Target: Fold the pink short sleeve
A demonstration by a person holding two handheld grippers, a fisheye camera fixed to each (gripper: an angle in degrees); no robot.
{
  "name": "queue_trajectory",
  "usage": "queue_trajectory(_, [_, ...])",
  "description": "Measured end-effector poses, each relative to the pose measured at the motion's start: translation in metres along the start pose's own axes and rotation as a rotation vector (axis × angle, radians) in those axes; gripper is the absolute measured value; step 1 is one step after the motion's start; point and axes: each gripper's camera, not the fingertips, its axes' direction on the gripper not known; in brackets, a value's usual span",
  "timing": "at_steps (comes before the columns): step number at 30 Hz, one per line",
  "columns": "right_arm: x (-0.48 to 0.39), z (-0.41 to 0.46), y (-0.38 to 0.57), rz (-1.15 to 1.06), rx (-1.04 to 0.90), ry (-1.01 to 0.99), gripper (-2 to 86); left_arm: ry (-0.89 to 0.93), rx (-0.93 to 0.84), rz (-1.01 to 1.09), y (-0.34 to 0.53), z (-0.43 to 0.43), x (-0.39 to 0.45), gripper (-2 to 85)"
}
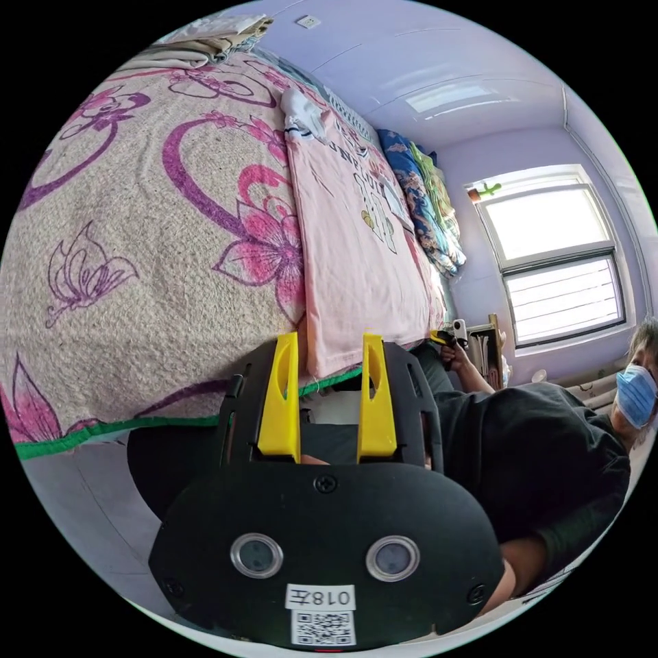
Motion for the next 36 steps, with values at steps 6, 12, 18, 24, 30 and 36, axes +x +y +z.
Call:
queue_trajectory(6, [0.005, 0.011, -0.011, 0.006, -0.015, 0.003, 6.4, -0.061, -0.088, 0.051, -0.011, 0.036, 0.002, 13.6])
queue_trajectory(12, [-0.001, 0.015, -0.016, -0.024, -0.027, 0.020, 7.0, -0.069, -0.136, 0.091, -0.003, 0.057, 0.002, 12.1])
queue_trajectory(18, [0.005, 0.020, -0.019, -0.012, -0.012, -0.009, 7.0, -0.068, -0.129, 0.078, 0.004, 0.087, -0.012, 12.6])
queue_trajectory(24, [0.003, 0.020, -0.026, -0.052, -0.039, -0.041, 6.5, 0.081, -0.129, 0.085, 0.015, 0.113, -0.032, 9.8])
queue_trajectory(30, [0.002, 0.032, -0.042, -0.050, -0.048, -0.053, 6.1, 0.015, -0.165, 0.036, 0.024, 0.148, -0.047, 5.0])
queue_trajectory(36, [-0.020, 0.034, -0.053, -0.092, -0.070, 0.085, 0.9, 0.065, -0.111, 0.055, 0.046, 0.151, -0.046, -0.6])
